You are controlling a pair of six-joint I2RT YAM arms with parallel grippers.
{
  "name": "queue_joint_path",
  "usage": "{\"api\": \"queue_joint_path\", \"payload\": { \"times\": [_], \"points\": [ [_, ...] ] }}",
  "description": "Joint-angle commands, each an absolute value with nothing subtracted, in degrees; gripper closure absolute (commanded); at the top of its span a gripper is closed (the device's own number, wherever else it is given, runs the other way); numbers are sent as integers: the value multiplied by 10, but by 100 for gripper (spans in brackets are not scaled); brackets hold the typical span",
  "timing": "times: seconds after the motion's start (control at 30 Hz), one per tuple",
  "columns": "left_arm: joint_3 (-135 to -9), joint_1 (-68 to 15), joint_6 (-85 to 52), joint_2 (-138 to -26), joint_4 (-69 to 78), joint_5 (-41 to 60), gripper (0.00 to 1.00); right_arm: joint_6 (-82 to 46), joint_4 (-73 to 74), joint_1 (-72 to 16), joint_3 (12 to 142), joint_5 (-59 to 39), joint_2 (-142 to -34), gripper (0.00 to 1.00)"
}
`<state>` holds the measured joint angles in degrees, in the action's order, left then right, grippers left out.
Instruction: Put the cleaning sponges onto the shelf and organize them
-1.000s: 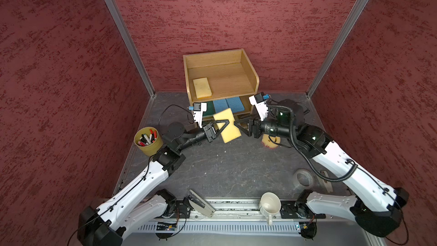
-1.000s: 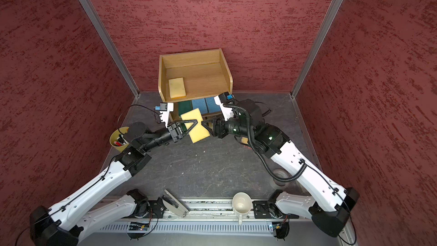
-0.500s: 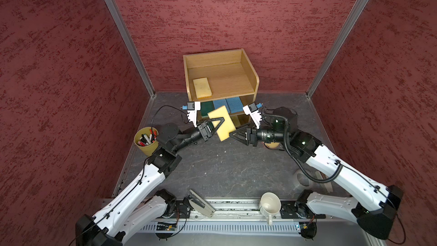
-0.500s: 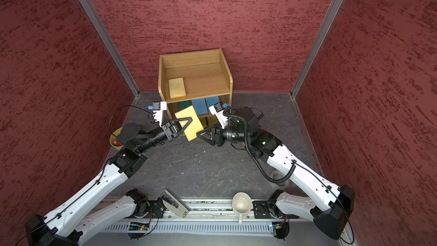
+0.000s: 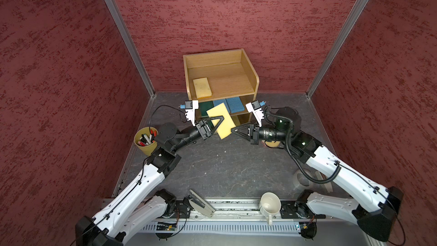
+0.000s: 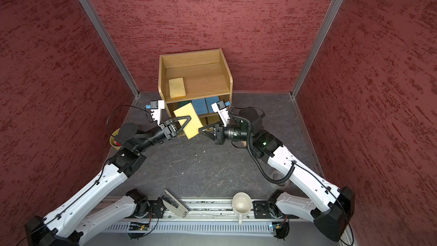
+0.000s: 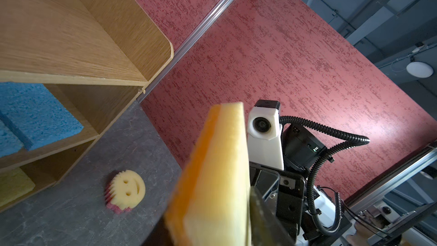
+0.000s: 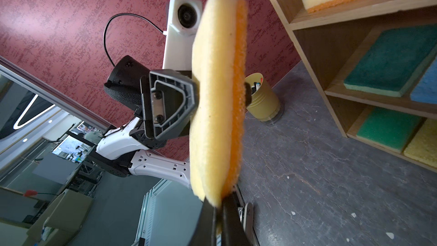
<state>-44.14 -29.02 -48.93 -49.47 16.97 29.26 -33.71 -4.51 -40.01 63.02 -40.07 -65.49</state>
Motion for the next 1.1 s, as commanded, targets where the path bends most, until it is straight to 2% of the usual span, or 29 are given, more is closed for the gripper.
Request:
{"api": "queue_joint_path", "payload": {
  "times": [0.0,0.03,0.1,0.23,0.43,0.73,1.03,1.07],
  "points": [
    [-452,-275,-462,-458,140,274,25,-351,-12,-384,665,-407,-670,100],
    [-459,-270,-446,-440,111,255,19,-352,-18,-378,680,-405,-678,100],
    [-470,-270,-403,-401,47,199,15,-352,-30,-368,713,-399,-699,100],
    [-469,-271,-347,-314,-42,80,13,-337,-87,-349,801,-353,-759,100],
    [-458,-270,-328,-255,-147,-3,13,-346,-152,-314,914,-289,-873,100],
    [-431,-267,-333,-247,-167,-19,11,-384,-140,-287,994,-341,-980,100],
    [-428,-265,-337,-270,-155,-7,10,-419,-118,-278,1007,-358,-1012,100],
    [-425,-264,-339,-271,-154,-6,10,-424,-115,-278,1007,-362,-1015,97]
  ]
}}
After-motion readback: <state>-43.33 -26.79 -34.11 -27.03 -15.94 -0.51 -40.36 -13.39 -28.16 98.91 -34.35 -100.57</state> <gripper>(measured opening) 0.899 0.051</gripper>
